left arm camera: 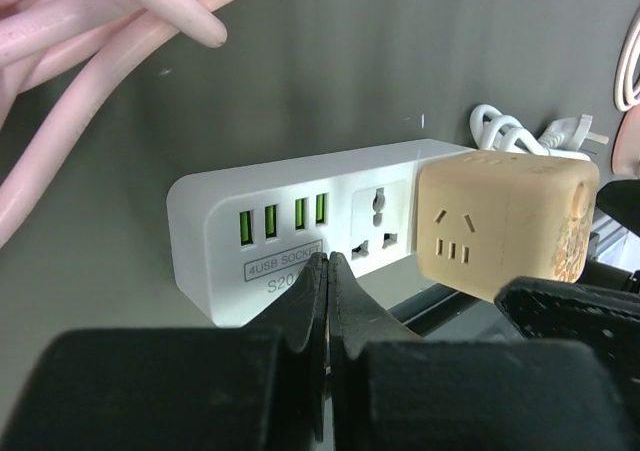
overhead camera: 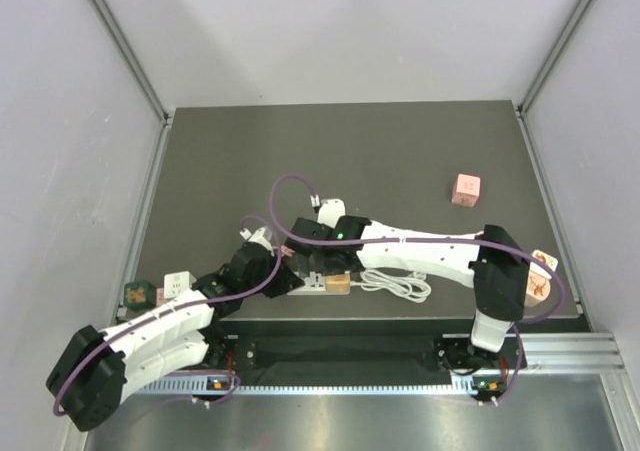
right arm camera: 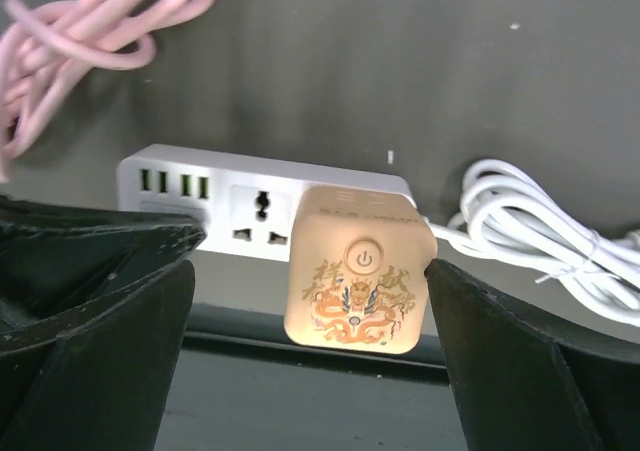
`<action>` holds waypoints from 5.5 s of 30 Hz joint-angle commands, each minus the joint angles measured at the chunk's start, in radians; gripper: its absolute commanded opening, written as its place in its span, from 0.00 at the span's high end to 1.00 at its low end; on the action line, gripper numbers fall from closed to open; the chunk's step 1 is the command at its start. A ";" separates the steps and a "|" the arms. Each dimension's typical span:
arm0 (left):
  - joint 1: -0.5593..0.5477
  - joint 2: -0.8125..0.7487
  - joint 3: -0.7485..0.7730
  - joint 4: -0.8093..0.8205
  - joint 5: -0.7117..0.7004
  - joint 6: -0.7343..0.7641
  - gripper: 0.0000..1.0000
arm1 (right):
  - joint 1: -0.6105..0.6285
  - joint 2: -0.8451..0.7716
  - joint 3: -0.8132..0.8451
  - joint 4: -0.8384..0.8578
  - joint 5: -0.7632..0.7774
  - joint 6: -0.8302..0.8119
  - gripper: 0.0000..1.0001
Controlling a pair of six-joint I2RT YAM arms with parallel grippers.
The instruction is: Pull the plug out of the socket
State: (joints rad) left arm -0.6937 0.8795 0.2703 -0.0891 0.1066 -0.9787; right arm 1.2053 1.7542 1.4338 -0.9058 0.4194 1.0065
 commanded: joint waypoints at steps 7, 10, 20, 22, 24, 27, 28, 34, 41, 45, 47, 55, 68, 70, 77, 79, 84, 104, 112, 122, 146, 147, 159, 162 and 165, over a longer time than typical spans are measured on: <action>-0.003 -0.030 -0.011 0.005 -0.006 0.006 1.00 | 0.040 0.004 0.013 -0.122 0.070 0.112 0.01; -0.001 -0.019 0.006 0.026 0.011 0.008 1.00 | 0.040 -0.015 -0.010 -0.099 0.068 0.112 0.03; -0.001 0.088 -0.005 0.163 0.091 -0.026 1.00 | 0.048 -0.019 -0.052 -0.055 0.064 0.119 0.20; -0.001 0.101 -0.013 0.164 0.087 -0.029 1.00 | 0.048 -0.016 -0.055 -0.048 0.067 0.124 0.30; -0.001 0.104 -0.019 0.161 0.081 -0.029 1.00 | 0.048 -0.006 -0.049 -0.053 0.065 0.127 0.35; -0.001 0.090 -0.039 0.161 0.077 -0.034 1.00 | 0.048 0.008 -0.046 -0.054 0.065 0.129 0.34; -0.001 0.078 -0.045 0.155 0.071 -0.034 1.00 | 0.048 0.011 -0.042 -0.054 0.065 0.129 0.33; -0.001 0.047 -0.059 0.118 0.050 -0.026 1.00 | 0.046 0.034 -0.027 -0.045 0.053 0.119 0.34; -0.001 0.038 -0.088 0.115 0.045 -0.034 1.00 | 0.046 0.024 -0.021 -0.044 0.070 0.110 0.45; -0.001 0.035 -0.098 0.117 0.044 -0.038 1.00 | 0.046 0.001 -0.018 -0.041 0.085 0.104 0.59; -0.001 0.036 -0.100 0.117 0.044 -0.038 1.00 | 0.048 -0.001 -0.004 -0.041 0.088 0.093 0.68; -0.001 0.099 -0.077 0.115 0.051 -0.025 1.00 | 0.057 -0.005 0.039 -0.056 0.128 0.089 1.00; -0.001 0.125 -0.068 0.108 0.053 -0.014 1.00 | 0.065 -0.062 0.068 -0.110 0.200 0.086 1.00; -0.001 0.107 -0.063 0.098 0.051 -0.012 1.00 | 0.065 -0.085 0.062 -0.110 0.219 0.077 1.00; -0.001 0.056 -0.048 0.062 0.053 -0.009 1.00 | -0.033 -0.171 -0.027 -0.072 0.246 0.003 1.00; -0.003 0.042 -0.043 0.052 0.054 -0.006 1.00 | -0.098 -0.206 -0.090 -0.033 0.231 -0.064 1.00; -0.003 0.016 -0.036 0.035 0.057 0.003 1.00 | -0.291 -0.386 -0.263 0.200 0.139 -0.267 1.00; -0.001 -0.001 0.013 -0.001 0.053 0.031 1.00 | -0.753 -0.420 -0.791 1.404 0.140 -0.680 1.00; -0.001 0.006 0.027 -0.020 0.035 0.049 1.00 | -0.754 -0.210 -0.773 1.644 0.191 -0.730 1.00; -0.001 0.039 0.040 -0.006 0.036 0.051 1.00 | -0.763 -0.041 -0.601 1.532 0.205 -0.710 0.93; -0.001 -0.007 0.055 -0.041 0.048 0.051 1.00 | -0.762 0.091 -0.411 1.131 0.148 -0.605 0.74; -0.003 -0.011 0.053 -0.046 0.047 0.051 1.00 | -0.759 0.087 -0.417 1.133 0.142 -0.608 0.71; -0.003 -0.022 0.046 -0.043 0.047 0.044 1.00 | -0.754 0.001 -0.302 0.909 0.081 -0.690 0.00; -0.001 -0.019 0.044 -0.037 0.050 0.041 1.00 | -0.754 -0.041 -0.282 0.829 0.068 -0.695 0.00; -0.001 -0.020 0.046 -0.040 0.051 0.040 1.00 | -0.753 -0.091 -0.294 0.811 0.043 -0.706 0.00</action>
State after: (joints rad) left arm -0.6949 0.8703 0.2958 -0.1436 0.1635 -0.9405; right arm 0.4492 1.7527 1.1004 -0.0418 0.4984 0.3279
